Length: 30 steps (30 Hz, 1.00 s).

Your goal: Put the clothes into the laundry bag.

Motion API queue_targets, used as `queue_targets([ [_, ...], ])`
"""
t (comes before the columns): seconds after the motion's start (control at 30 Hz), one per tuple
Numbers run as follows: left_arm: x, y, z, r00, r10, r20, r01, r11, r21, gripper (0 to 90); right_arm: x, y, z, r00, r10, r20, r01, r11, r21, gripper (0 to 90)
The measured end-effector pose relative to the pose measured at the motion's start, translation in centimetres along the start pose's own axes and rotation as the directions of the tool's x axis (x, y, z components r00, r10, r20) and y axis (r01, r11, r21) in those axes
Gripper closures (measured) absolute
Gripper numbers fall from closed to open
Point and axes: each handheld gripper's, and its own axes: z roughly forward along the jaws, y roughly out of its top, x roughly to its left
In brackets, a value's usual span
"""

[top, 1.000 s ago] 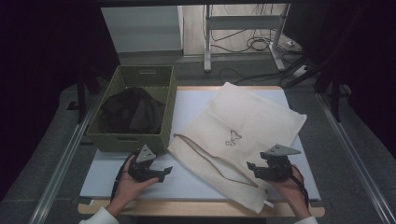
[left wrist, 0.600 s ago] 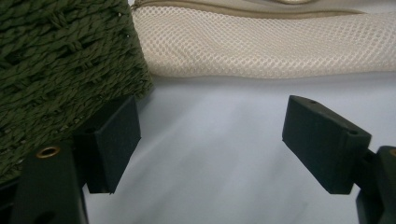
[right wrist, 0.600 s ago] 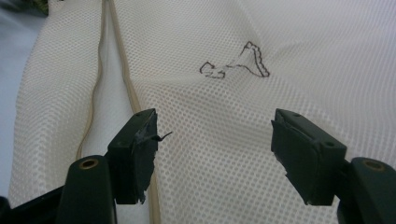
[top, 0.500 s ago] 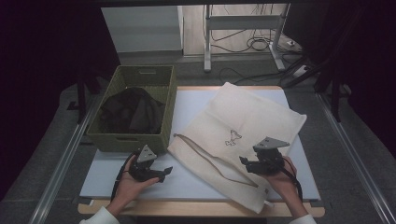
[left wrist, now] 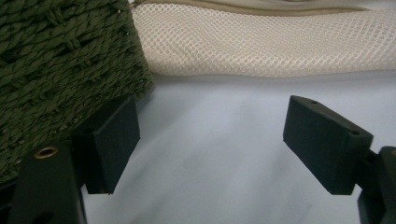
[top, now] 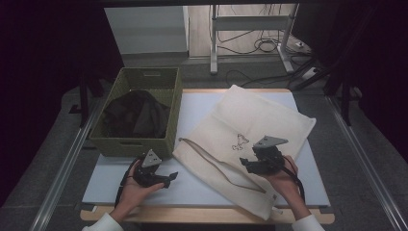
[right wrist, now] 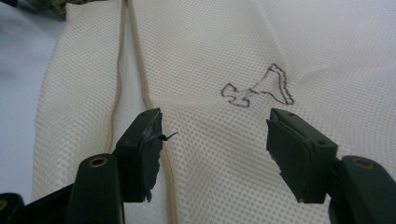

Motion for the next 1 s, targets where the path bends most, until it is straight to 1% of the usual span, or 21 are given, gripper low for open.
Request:
queue_targets([
  [0.1, 0.1, 0.0, 0.0, 1.0, 0.001, -0.003, -0.001, 1.0, -0.002, 18.4, 0.2, 0.8, 0.7, 0.9999, -0.009, -0.013, 0.009, 1.0, 0.011, 36.3],
  [0.2, 0.0, 0.0, -0.1, 1.0, 0.001, -0.003, -0.001, 0.9999, -0.014, 18.5, 0.4, 1.7, 1.3, 0.9996, -0.017, -0.022, 0.017, 1.0, 0.015, 36.2],
  [0.33, 0.1, 0.0, -0.1, 1.0, 0.005, -0.003, -0.005, 0.9999, -0.012, 18.5, 0.5, 2.4, 1.9, 0.9991, -0.026, -0.035, 0.027, 0.999, 0.021, 36.1],
  [0.53, 0.1, 0.0, -0.1, 1.0, 0.006, -0.002, -0.006, 0.9999, -0.01, 18.5, 1.0, 3.0, 3.3, 0.9985, -0.025, -0.048, 0.028, 0.998, 0.06, 36.4],
  [0.67, 0.1, 0.0, -0.1, 1.0, 0.0, 0.0, 0.0, 0.9999, -0.011, 18.5, 1.2, 3.5, 4.2, 0.9977, -0.032, -0.06, 0.037, 0.996, 0.087, 36.7],
  [0.7, 0.1, 0.0, -0.1, 1.0, -0.001, 0.001, 0.001, 1.0, -0.01, 18.5, 1.2, 3.6, 4.4, 0.9973, -0.039, -0.063, 0.044, 0.995, 0.093, 36.7],
  [0.83, 0.2, 0.0, -0.1, 1.0, -0.003, 0.001, 0.003, 1.0, -0.009, 18.5, 1.2, 4.1, 5.3, 0.9964, -0.037, -0.077, 0.046, 0.991, 0.124, 37.1],
  [1.0, 0.2, 0.0, 0.0, 1.0, -0.003, 0.001, 0.003, 1.0, -0.008, 18.5, 1.1, 4.5, 6.5, 0.9951, -0.048, -0.087, 0.062, 0.984, 0.167, 37.1],
])
